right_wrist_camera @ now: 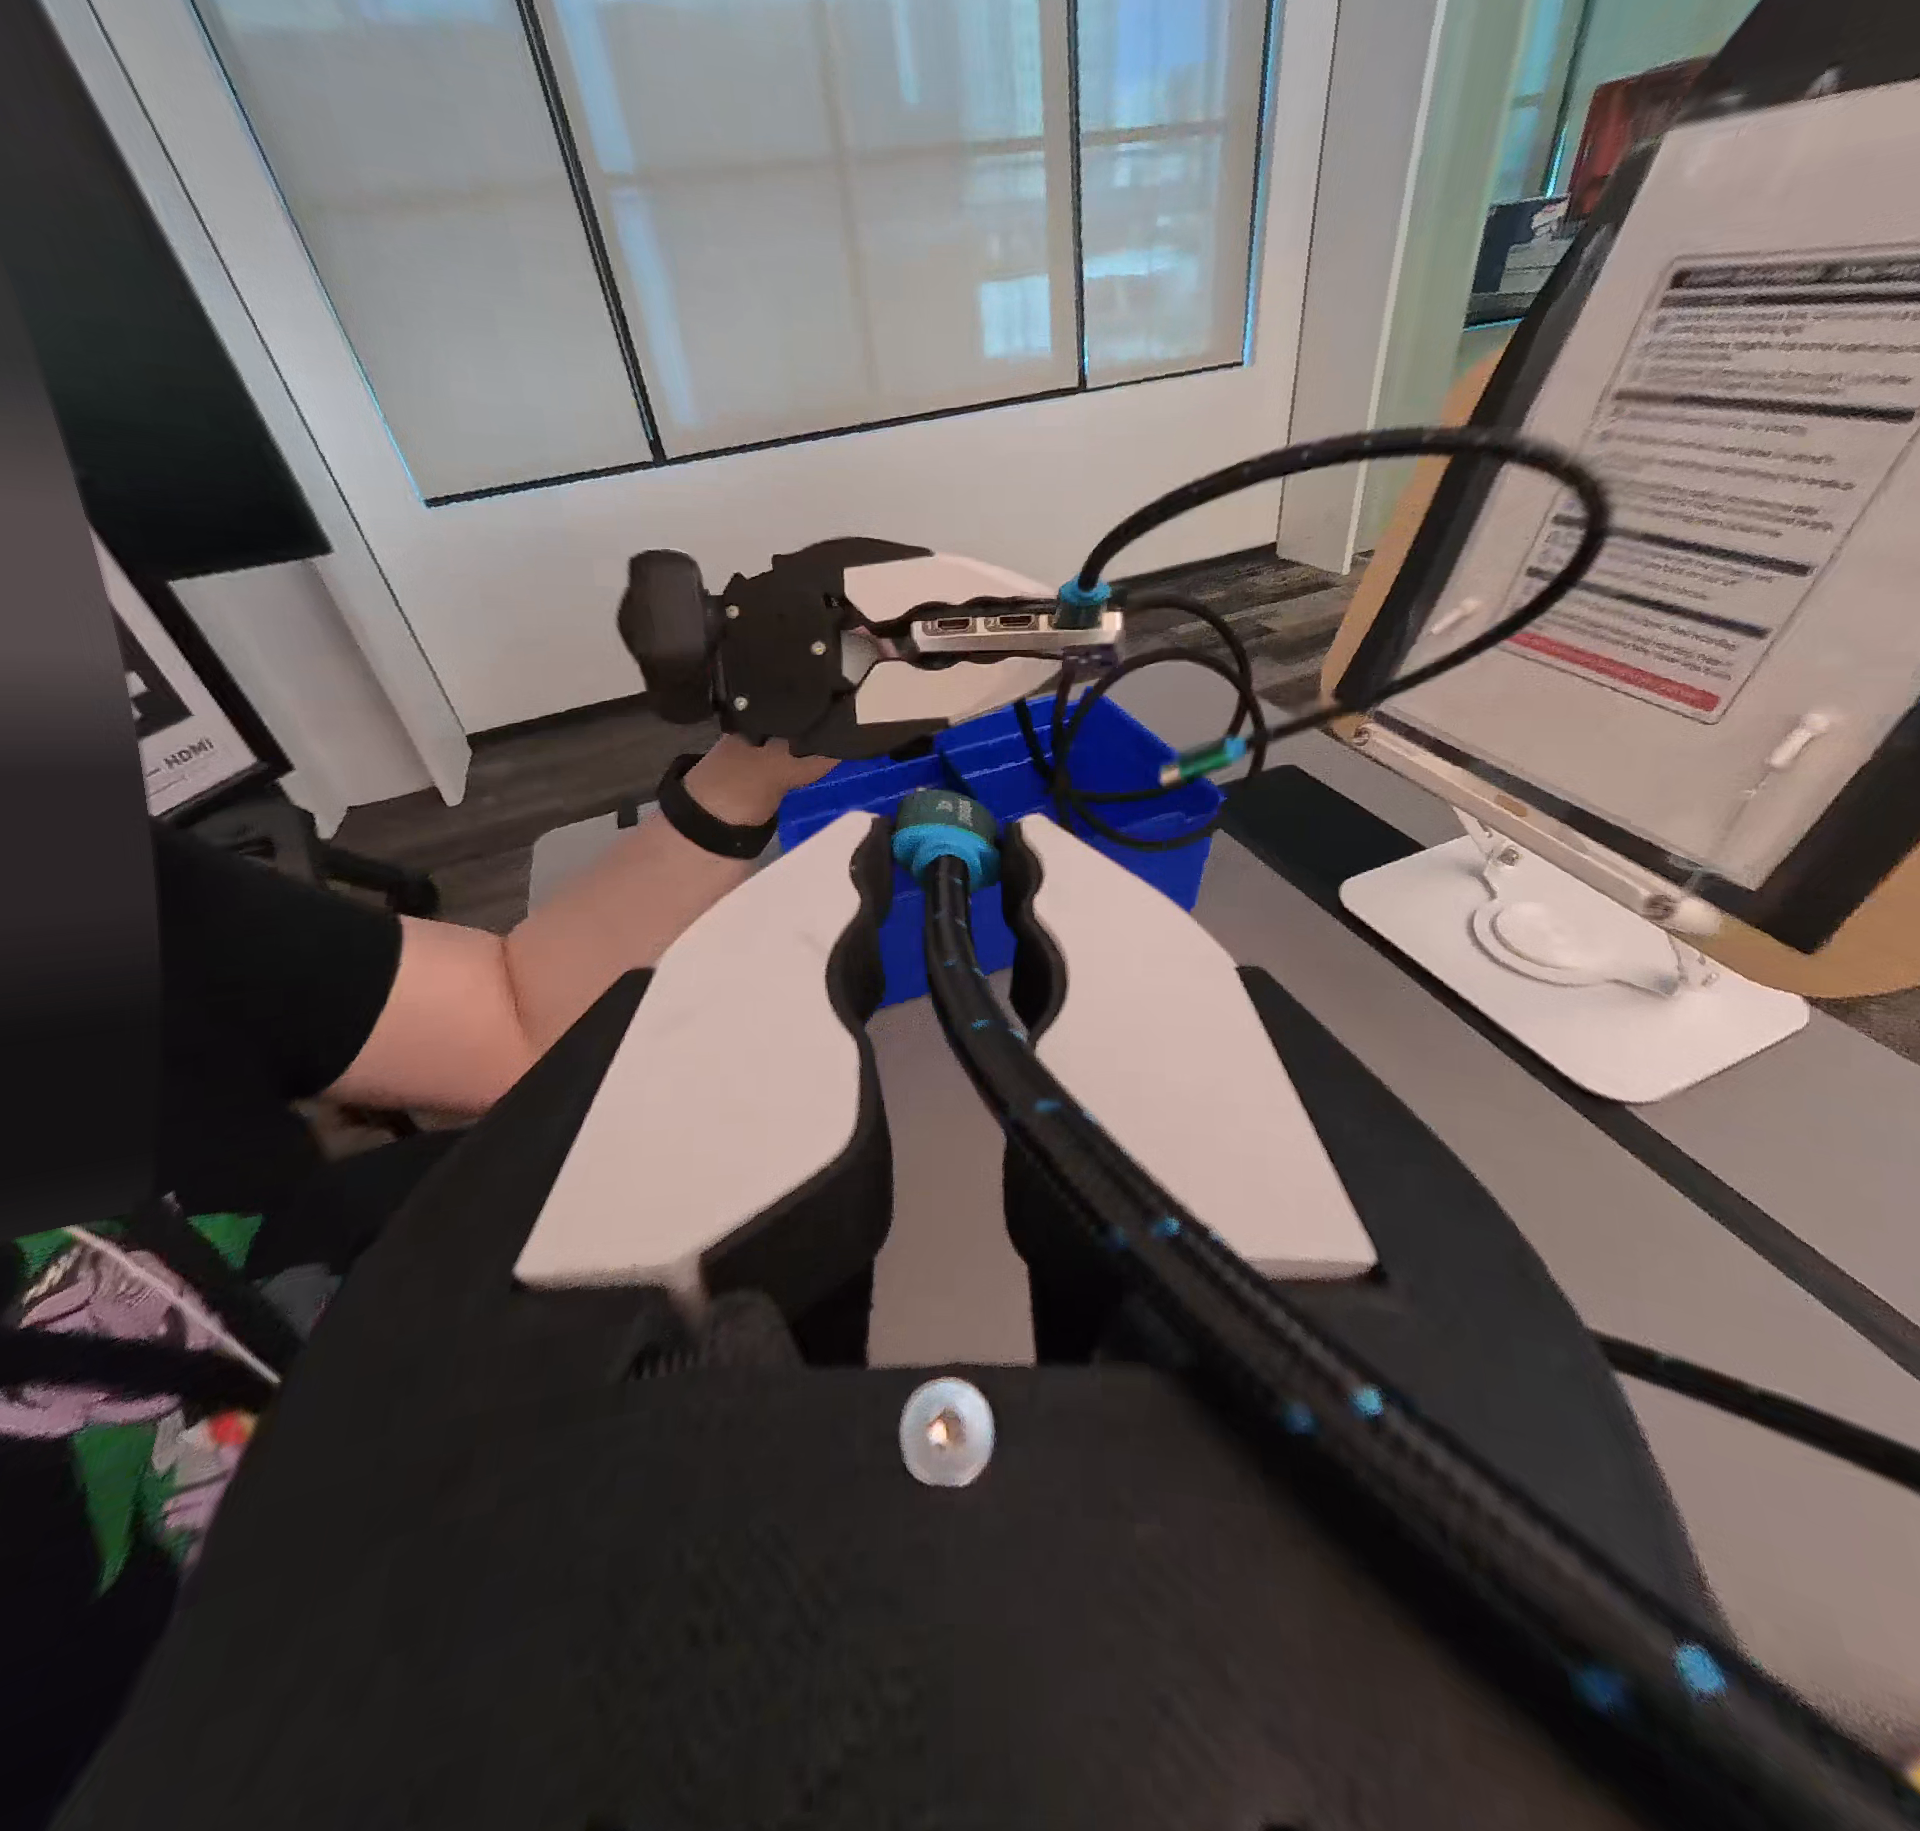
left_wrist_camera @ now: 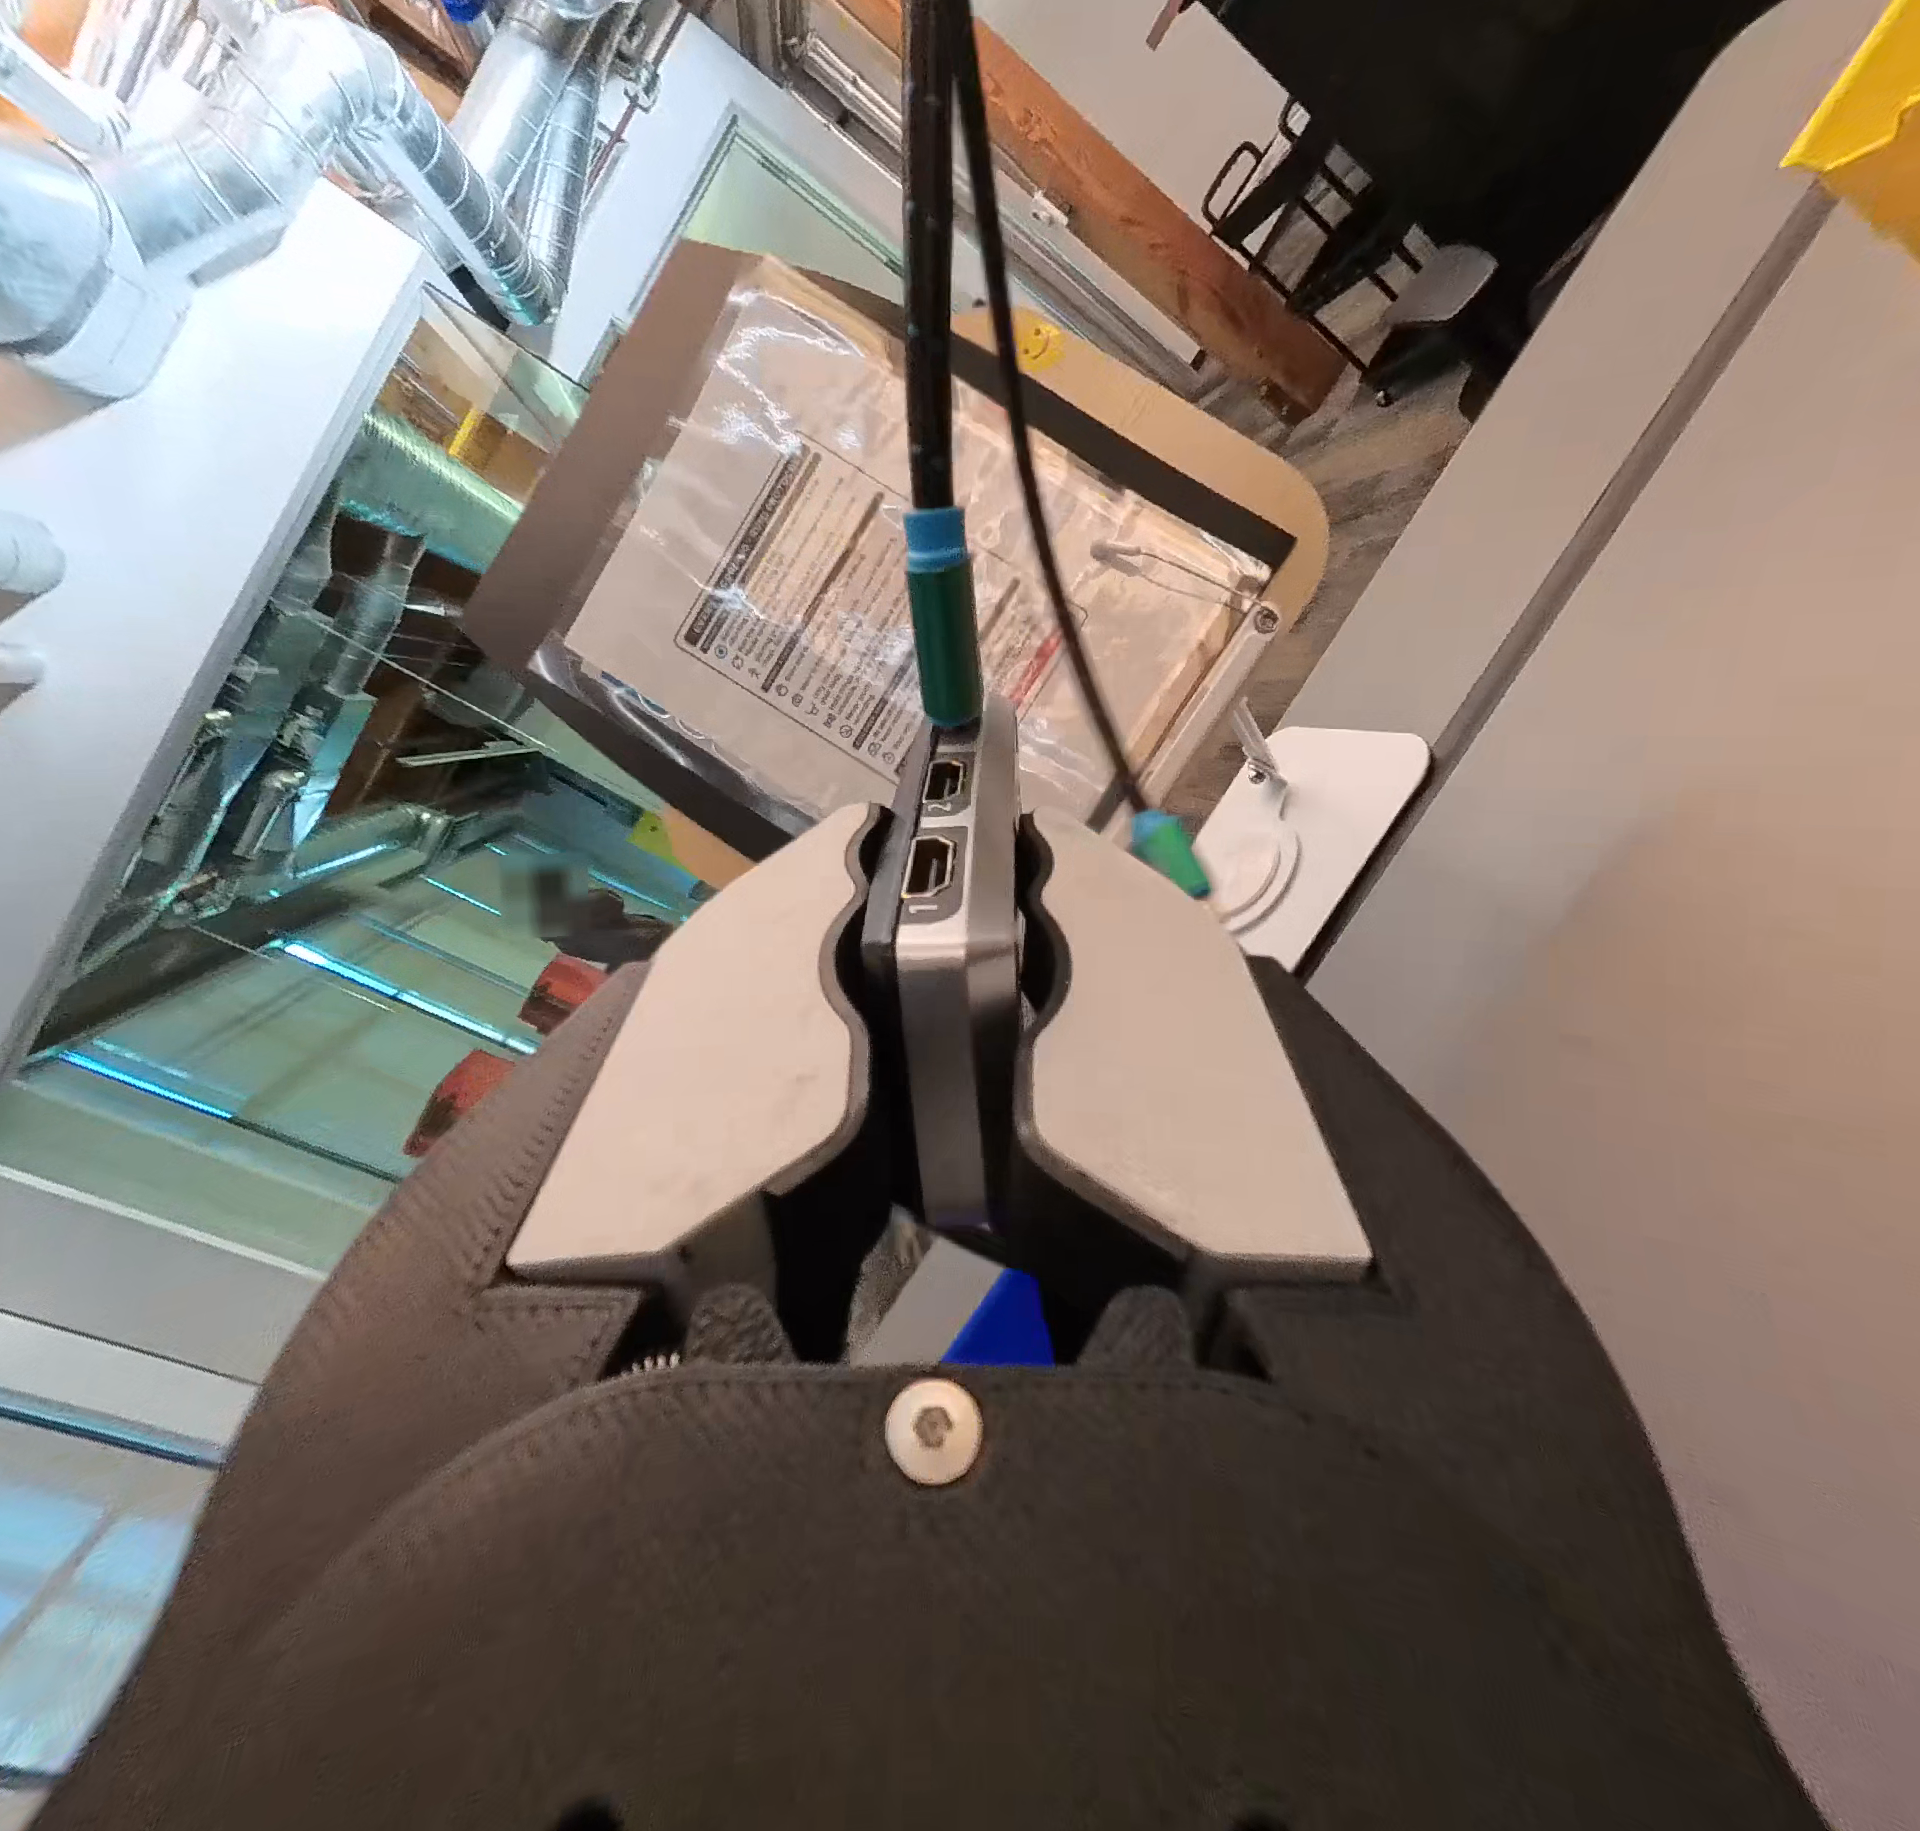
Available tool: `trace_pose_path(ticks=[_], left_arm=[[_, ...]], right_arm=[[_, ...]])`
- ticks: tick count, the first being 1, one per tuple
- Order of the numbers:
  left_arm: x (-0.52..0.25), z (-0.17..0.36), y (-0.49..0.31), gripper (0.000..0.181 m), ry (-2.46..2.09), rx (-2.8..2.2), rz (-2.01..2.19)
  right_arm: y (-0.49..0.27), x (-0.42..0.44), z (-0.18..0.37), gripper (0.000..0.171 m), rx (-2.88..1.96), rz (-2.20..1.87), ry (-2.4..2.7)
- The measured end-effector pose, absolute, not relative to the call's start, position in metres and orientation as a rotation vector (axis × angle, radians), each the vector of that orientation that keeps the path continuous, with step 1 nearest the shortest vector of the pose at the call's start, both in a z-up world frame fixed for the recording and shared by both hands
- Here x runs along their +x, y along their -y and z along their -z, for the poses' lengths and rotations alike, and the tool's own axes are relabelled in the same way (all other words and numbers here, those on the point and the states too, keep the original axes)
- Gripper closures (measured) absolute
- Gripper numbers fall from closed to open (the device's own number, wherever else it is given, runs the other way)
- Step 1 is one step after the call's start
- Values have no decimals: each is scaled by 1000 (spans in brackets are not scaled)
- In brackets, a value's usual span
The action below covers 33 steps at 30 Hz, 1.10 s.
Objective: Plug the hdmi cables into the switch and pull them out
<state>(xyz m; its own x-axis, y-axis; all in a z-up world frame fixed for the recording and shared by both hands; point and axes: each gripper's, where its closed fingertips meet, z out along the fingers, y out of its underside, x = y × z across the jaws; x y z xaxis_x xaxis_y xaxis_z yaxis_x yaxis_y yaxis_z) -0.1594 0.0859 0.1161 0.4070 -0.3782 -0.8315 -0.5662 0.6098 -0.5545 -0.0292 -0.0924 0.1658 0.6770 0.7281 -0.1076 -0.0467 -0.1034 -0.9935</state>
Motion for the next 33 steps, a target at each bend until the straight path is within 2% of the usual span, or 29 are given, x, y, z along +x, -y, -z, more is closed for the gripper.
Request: trace_pose_path(ticks=[5,10,16,18,21,23,27,33], left_arm=[[-156,-115,-75,160,-1234,-965,-105],[-147,-116,-64,160,-1262,-935,-116],[-143,-114,-56,160,-1278,-924,-82],[-142,-114,-55,159,-1281,-926,-68],[-141,-113,-54,159,-1286,-929,-64],[-139,-111,-54,159,-1294,-931,-72],[-136,-108,-53,159,-1312,-930,-95],[-135,-109,-49,160,-1318,-925,-101]], right_arm=[[114,29,-175,150,-1607,-614,481],[113,91,-138,150,-1693,-606,286],[116,150,-21,149,-1787,-783,-45],[128,152,28,149,-1903,-937,-212],[148,150,73,150,-2079,-1042,-369],[159,152,82,150,-2174,-991,-378],[181,176,79,131,-2340,-715,-431],[244,210,85,127,-2551,-311,-554]])
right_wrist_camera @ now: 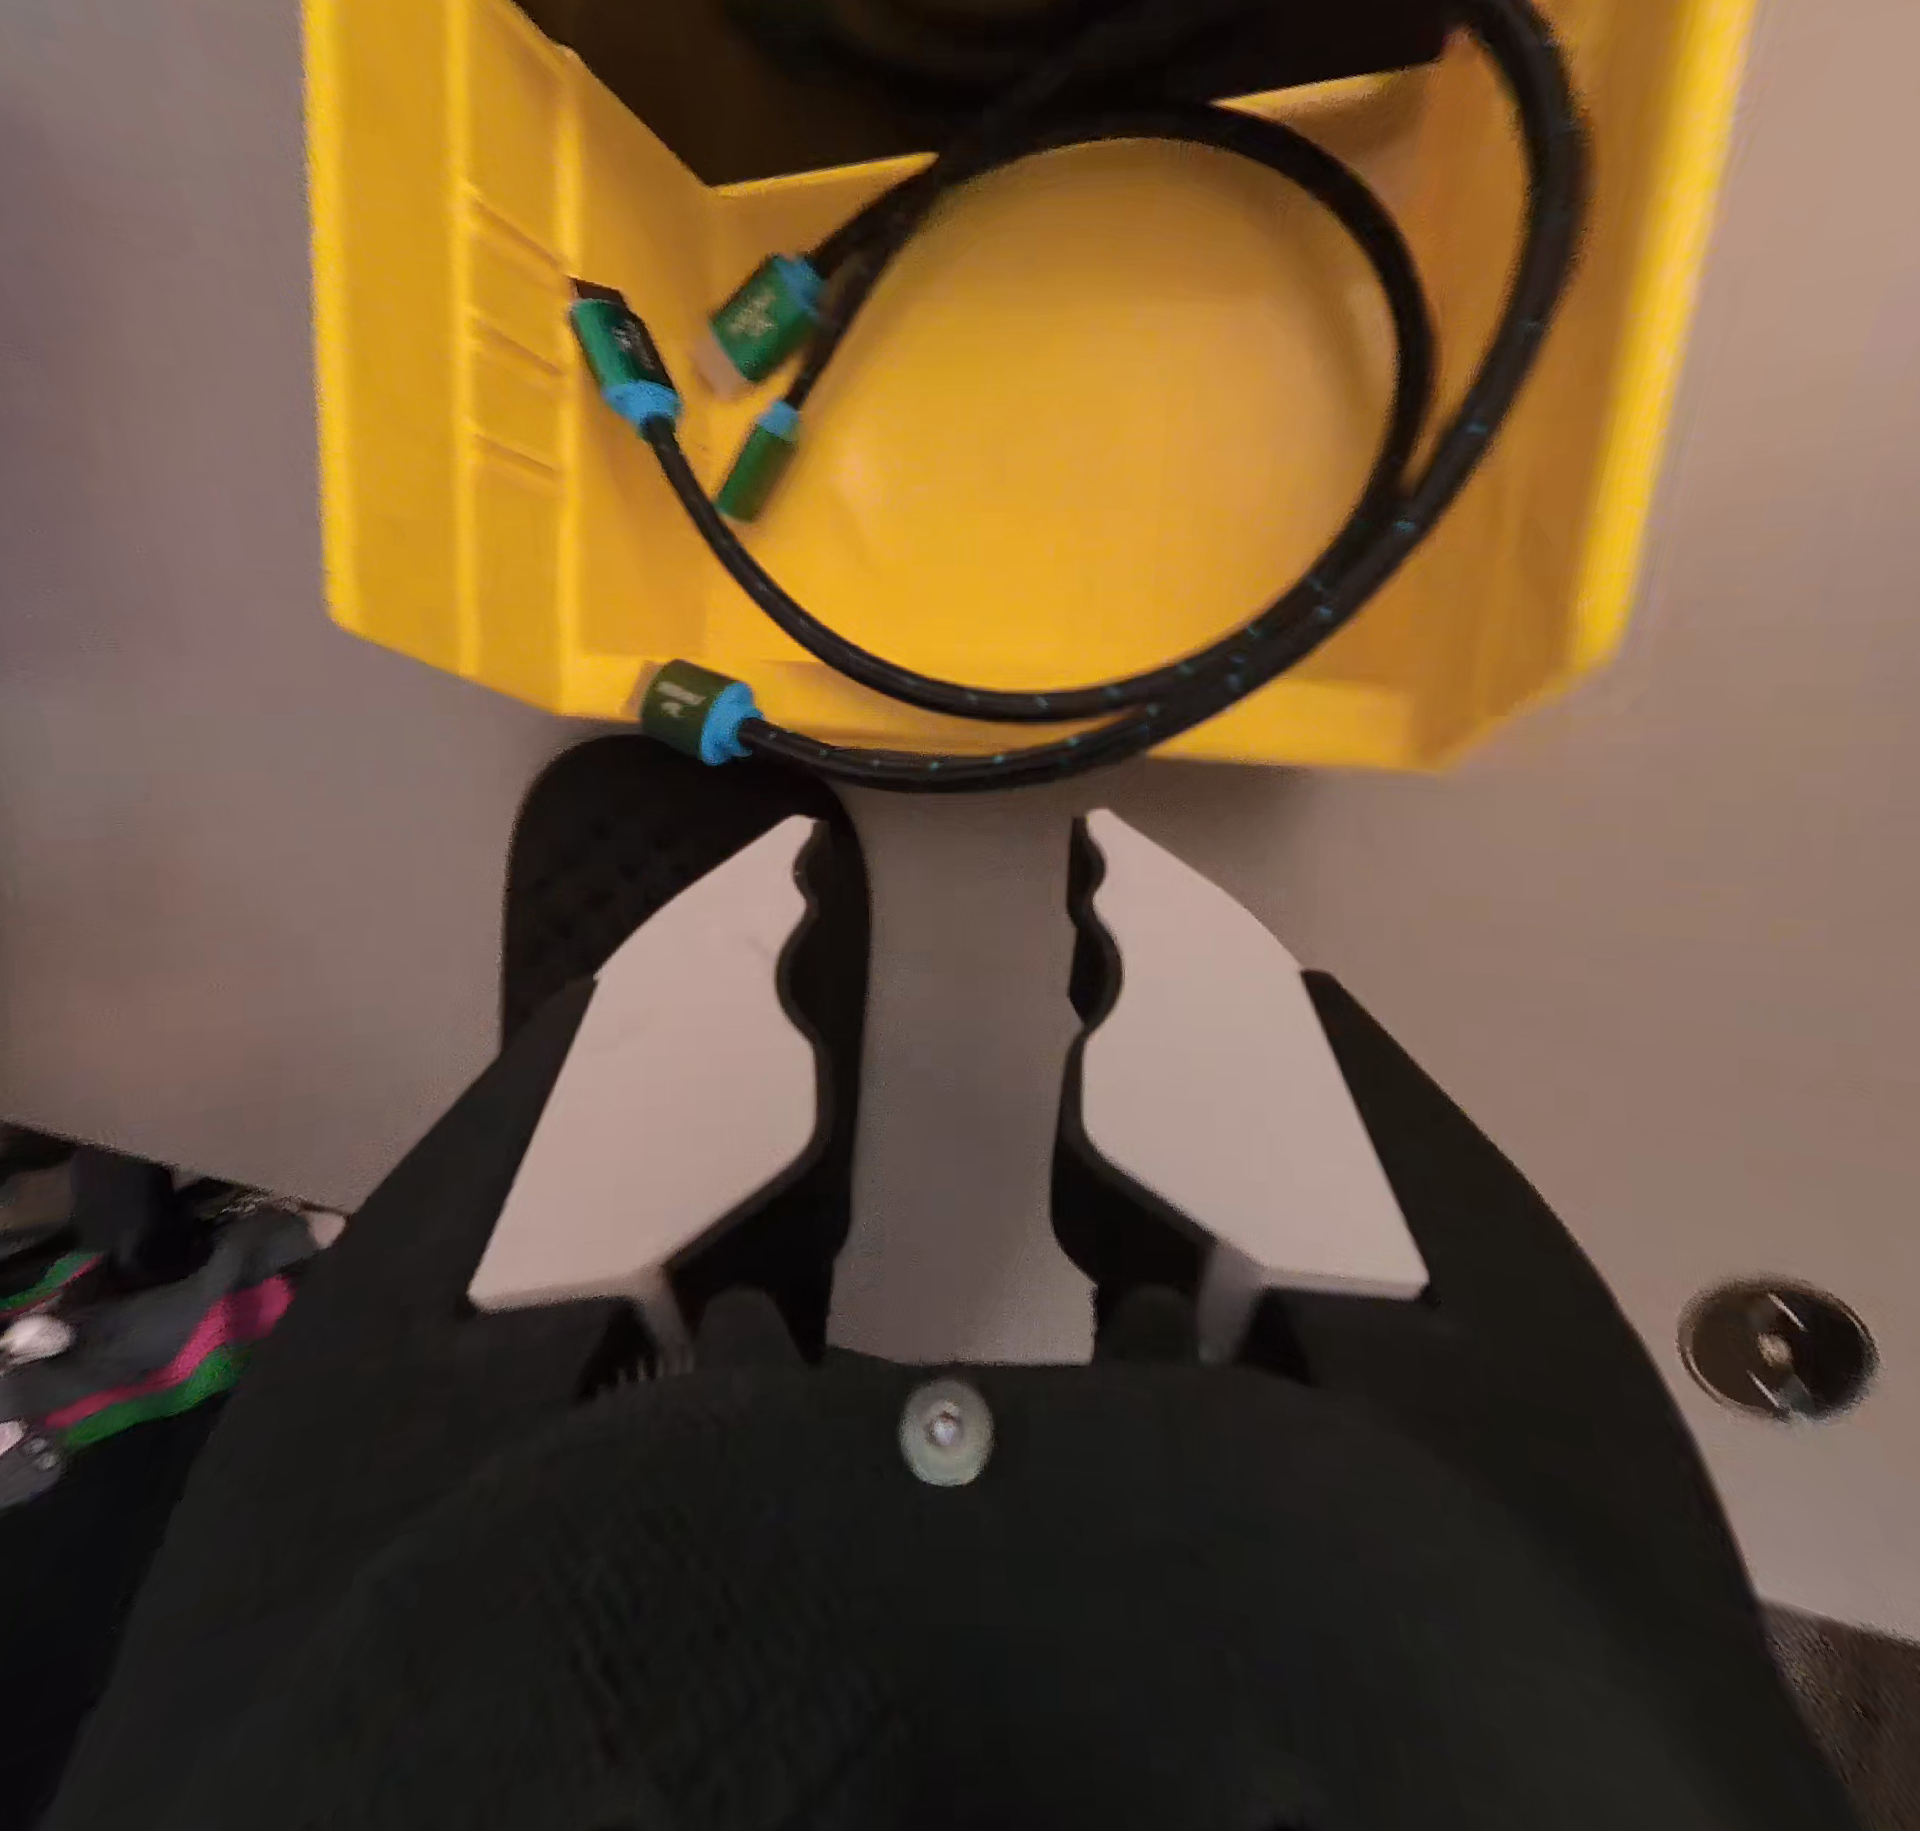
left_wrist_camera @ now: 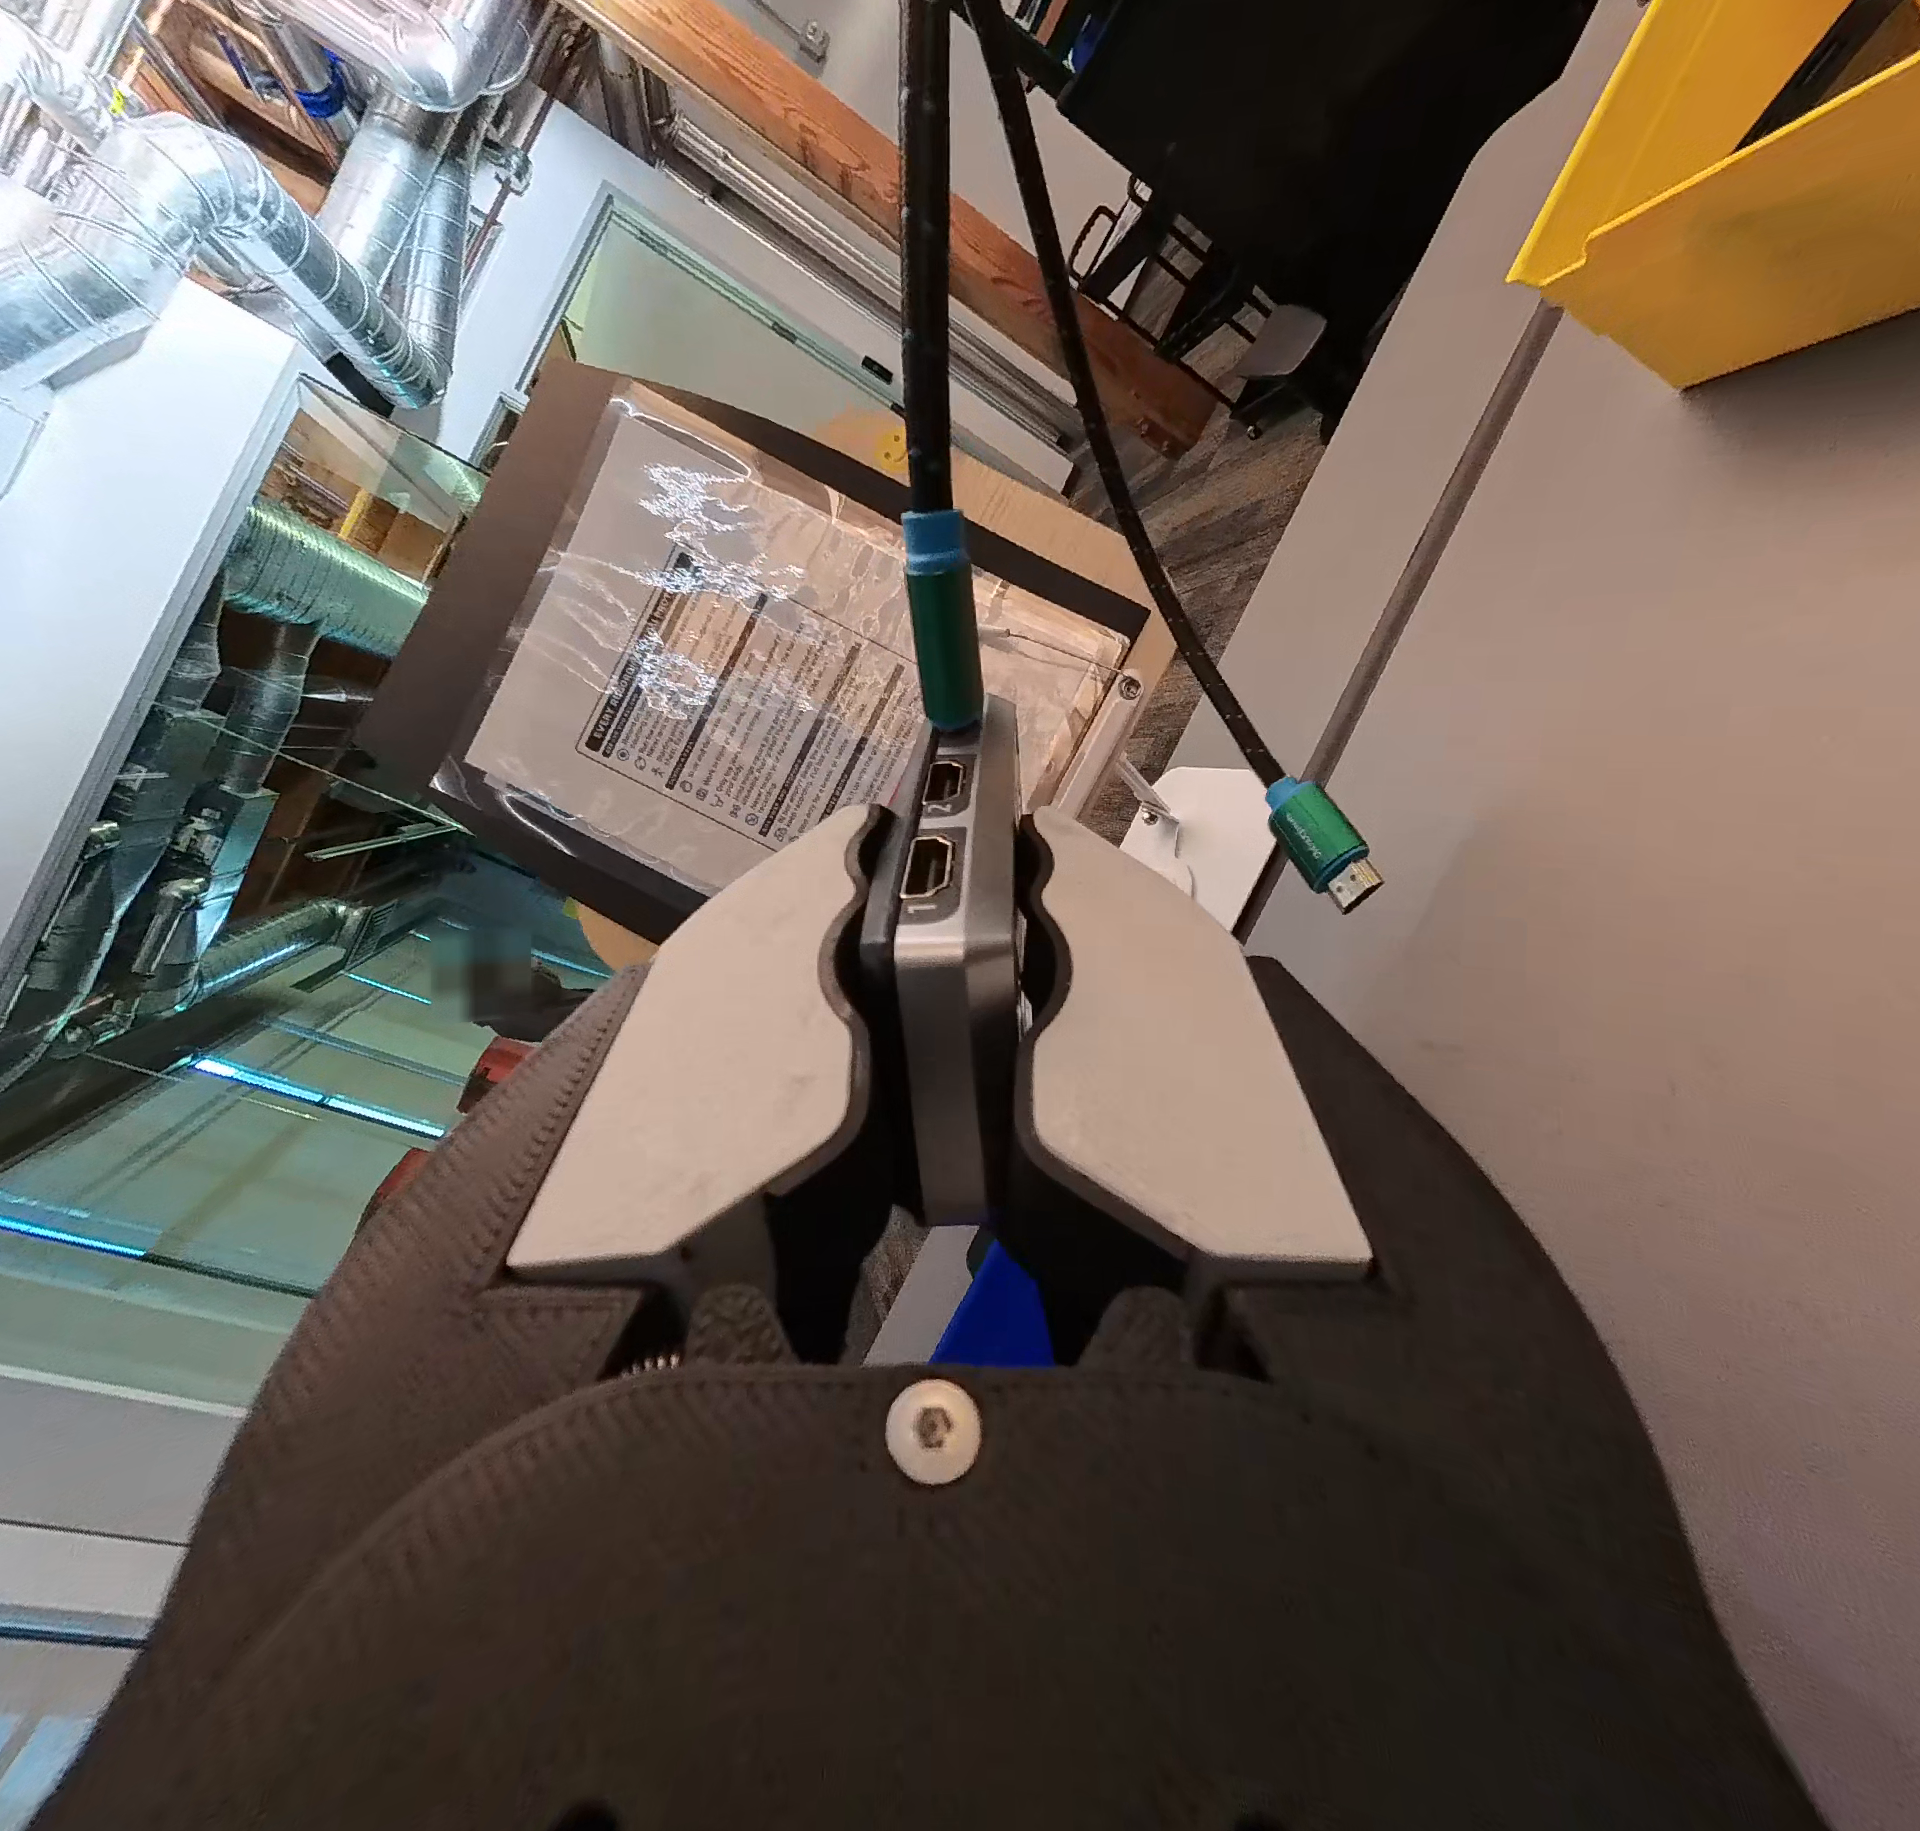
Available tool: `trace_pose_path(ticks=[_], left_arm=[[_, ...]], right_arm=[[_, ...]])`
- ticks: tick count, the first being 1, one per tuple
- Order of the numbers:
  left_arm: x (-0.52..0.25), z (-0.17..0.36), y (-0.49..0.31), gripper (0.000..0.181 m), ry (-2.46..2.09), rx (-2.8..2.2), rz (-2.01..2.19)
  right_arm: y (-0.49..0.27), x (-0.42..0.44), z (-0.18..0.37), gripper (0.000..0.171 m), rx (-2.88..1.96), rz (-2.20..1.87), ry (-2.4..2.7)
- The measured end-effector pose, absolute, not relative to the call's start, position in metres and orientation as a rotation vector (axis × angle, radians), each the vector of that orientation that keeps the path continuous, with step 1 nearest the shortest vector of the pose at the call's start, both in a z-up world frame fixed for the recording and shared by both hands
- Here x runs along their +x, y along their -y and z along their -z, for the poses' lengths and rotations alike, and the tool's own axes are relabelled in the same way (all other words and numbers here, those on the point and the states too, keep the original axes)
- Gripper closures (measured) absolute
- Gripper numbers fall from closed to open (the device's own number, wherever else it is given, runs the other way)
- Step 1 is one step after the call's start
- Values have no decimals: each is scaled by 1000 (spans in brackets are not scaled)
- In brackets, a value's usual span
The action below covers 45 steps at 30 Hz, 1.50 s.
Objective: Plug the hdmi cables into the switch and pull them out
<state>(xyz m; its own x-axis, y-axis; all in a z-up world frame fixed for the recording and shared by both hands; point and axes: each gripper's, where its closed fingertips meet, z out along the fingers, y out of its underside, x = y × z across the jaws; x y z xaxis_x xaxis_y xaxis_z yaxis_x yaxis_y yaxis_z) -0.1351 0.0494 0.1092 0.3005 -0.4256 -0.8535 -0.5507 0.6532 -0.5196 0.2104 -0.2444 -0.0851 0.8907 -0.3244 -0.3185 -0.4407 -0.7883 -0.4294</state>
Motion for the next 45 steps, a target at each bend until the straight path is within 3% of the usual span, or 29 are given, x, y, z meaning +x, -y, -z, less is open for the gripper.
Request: trace_pose_path(ticks=[6,11,19,23,27,31,36,42,45], left_arm=[[-131,-107,-48,160,-1328,-921,-100],[-128,-102,-47,160,-1343,-922,-108],[-125,-102,-45,160,-1346,-915,-98],[-123,-99,-42,160,-1367,-886,-95],[-111,-94,-31,160,-1398,-805,-117],[-95,-90,-10,160,-1431,-713,-117],[-81,-82,7,159,-1467,-665,-109],[-73,-75,16,160,-1498,-639,-106],[-69,-70,16,160,-1513,-658,-105]], right_arm=[[239,206,91,153,-2453,-317,-459],[222,199,106,160,-2480,-305,-354],[200,180,97,158,-2459,-287,-160],[179,168,33,149,-2243,-67,26],[133,70,-58,138,-1816,-29,437],[86,-32,-82,122,-1673,-287,553],[31,-61,-84,123,-1616,-338,446],[21,-65,-93,148,-1555,-606,388],[21,-61,-87,148,-1600,-631,408]])
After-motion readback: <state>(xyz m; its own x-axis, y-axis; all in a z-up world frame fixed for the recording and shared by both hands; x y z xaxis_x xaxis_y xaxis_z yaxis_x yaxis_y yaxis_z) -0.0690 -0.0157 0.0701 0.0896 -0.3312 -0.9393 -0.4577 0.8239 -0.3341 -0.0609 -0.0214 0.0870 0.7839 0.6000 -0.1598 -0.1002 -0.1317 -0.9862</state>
